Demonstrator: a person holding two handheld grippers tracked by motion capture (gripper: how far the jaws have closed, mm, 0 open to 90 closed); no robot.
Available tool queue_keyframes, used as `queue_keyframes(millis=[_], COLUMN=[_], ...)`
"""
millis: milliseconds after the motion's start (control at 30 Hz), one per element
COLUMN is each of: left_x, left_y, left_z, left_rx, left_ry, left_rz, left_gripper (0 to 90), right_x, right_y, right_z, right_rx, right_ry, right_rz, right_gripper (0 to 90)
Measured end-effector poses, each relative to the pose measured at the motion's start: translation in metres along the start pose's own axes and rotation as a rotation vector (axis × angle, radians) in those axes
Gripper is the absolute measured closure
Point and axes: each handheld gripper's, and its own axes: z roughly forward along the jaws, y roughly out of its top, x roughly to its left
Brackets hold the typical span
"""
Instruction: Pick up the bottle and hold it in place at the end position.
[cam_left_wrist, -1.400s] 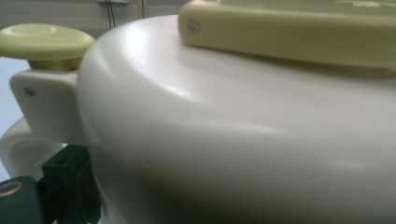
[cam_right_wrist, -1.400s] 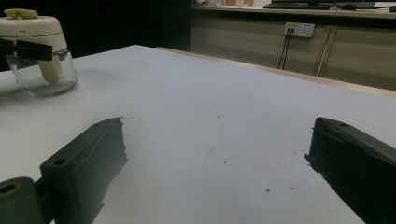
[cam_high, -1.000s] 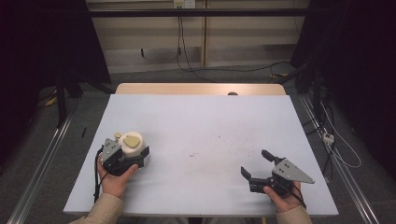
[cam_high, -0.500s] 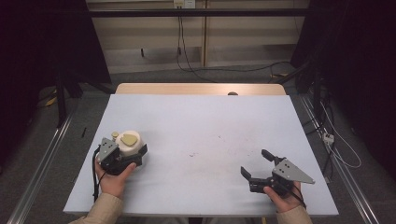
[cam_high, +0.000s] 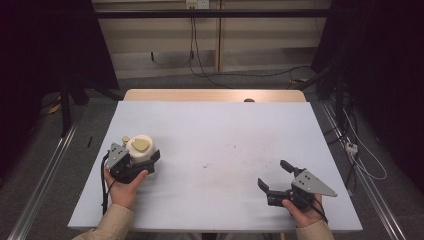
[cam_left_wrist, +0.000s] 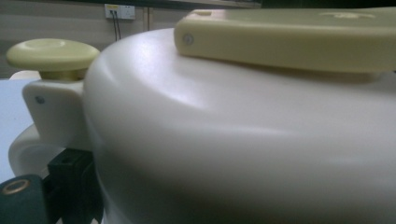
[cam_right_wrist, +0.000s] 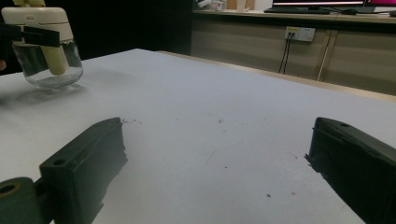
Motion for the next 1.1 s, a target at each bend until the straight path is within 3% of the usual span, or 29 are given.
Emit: queue_keyframes(millis=[333,433,1100], left_x=[-0.005,-0.006,-0.019], left_y=[0.006,0.007,0.013], left_z=[0.009,0.012,0.032], left_rx=[-0.007,0.001,0.007], left_ry=[-0.018,-0.021,-0.06], left_rz=[-0.012,0.006,0.025], left_gripper=[6.2,6.2,6.2], right_x=[0.0,0.0,0.001], right_y=[0.0,0.0,0.001], right_z=[0.0,0.0,0.001], right_rx=[0.0,-0.001,-0.003], right_ry=[0.003,0.003,0.007], right_rz=[-0.001,0.0,-0.005], right_gripper=[3.1,3.1,3.4])
